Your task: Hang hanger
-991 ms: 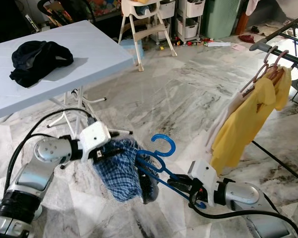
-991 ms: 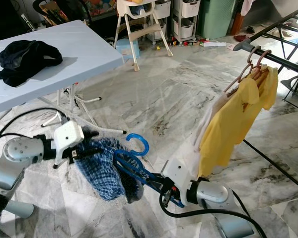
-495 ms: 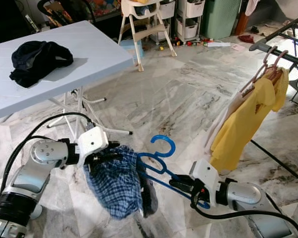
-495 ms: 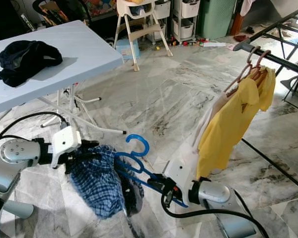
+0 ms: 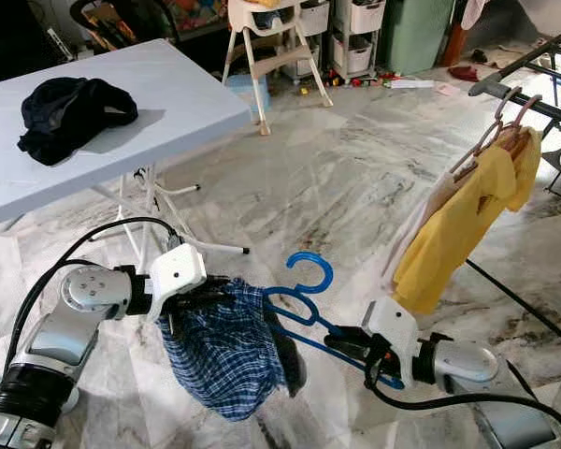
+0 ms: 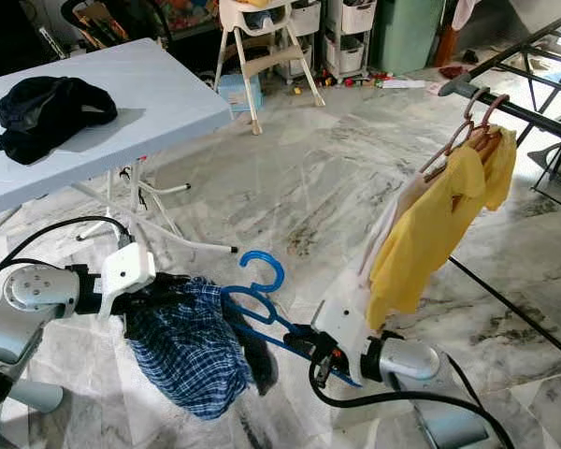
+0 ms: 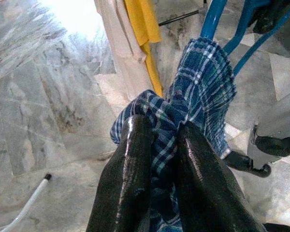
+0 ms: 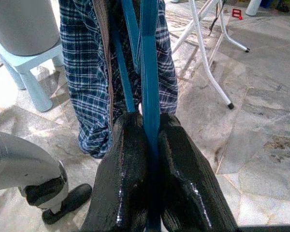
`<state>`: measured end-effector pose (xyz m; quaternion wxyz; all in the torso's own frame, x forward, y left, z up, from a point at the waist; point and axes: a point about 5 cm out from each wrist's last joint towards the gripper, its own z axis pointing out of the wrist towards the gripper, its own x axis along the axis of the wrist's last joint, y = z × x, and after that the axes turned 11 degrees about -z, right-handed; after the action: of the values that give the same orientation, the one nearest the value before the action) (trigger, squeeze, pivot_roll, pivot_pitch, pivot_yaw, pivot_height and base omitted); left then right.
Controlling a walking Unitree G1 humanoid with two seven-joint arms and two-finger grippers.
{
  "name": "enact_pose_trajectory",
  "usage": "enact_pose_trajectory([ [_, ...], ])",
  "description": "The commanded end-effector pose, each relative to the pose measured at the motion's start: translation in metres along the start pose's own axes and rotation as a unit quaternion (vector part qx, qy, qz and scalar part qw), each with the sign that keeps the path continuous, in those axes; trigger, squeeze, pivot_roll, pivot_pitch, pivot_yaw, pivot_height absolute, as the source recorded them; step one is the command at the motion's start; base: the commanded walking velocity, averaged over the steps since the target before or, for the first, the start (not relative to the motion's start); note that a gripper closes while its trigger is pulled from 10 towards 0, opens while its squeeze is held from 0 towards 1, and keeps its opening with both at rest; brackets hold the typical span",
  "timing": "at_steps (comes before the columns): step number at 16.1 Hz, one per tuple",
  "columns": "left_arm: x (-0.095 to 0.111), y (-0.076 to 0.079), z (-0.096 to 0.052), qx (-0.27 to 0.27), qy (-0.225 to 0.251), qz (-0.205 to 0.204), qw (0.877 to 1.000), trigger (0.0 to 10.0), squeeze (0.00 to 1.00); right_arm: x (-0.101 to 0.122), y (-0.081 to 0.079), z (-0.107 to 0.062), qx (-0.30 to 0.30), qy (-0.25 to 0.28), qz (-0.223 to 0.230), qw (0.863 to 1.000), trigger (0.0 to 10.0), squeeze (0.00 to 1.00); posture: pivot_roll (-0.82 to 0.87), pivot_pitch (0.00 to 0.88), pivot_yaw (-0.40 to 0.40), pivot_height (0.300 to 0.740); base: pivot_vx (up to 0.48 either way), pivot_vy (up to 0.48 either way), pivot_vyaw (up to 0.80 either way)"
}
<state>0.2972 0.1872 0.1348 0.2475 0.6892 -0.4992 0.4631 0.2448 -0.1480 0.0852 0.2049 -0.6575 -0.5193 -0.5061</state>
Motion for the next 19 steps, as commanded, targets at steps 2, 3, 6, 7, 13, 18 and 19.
enact_pose_trajectory([
  [2,0.0073,-0.0043,0.0010,0.008,0.030,-0.006,0.999,0.0,0.00,0.0135,-0.0043,0.0094,0.026,0.036,-0.015,0.999,10.0,0.00,-0.11,0.073,0.057,0.740,0.000,0.000,0.00],
  [3,0.0072,-0.0048,0.0010,0.007,0.030,-0.006,1.000,0.0,0.00,0.0140,-0.0036,0.0095,0.027,0.037,-0.016,0.999,10.0,0.00,-0.11,0.072,0.057,0.740,0.000,0.000,0.00],
  [6,0.0084,-0.0088,-0.0015,0.012,0.028,-0.005,1.000,0.0,0.00,0.0160,-0.0003,0.0093,0.026,0.044,-0.018,0.999,10.0,0.00,-0.11,0.068,0.061,0.740,0.000,0.000,0.00],
  [7,0.0084,-0.0093,-0.0022,0.011,0.028,-0.007,1.000,0.0,0.00,0.0161,-0.0001,0.0094,0.026,0.044,-0.018,0.999,10.0,0.00,-0.11,0.067,0.062,0.740,0.000,0.000,0.00],
  [13,0.0084,-0.0093,-0.0022,0.011,0.028,-0.007,1.000,0.0,0.00,0.0161,-0.0001,0.0094,0.026,0.044,-0.018,0.999,10.0,0.00,-0.11,0.067,0.062,0.740,0.000,0.000,0.00],
  [18,0.0084,-0.0093,-0.0022,0.011,0.028,-0.007,1.000,0.0,0.00,0.0161,-0.0001,0.0094,0.026,0.044,-0.018,0.999,10.0,0.00,-0.11,0.067,0.062,0.740,0.000,0.000,0.00],
  [19,0.0084,-0.0093,-0.0022,0.011,0.028,-0.007,1.000,0.0,0.00,0.0161,-0.0001,0.0094,0.026,0.044,-0.018,0.999,10.0,0.00,-0.11,0.067,0.062,0.740,0.000,0.000,0.00],
])
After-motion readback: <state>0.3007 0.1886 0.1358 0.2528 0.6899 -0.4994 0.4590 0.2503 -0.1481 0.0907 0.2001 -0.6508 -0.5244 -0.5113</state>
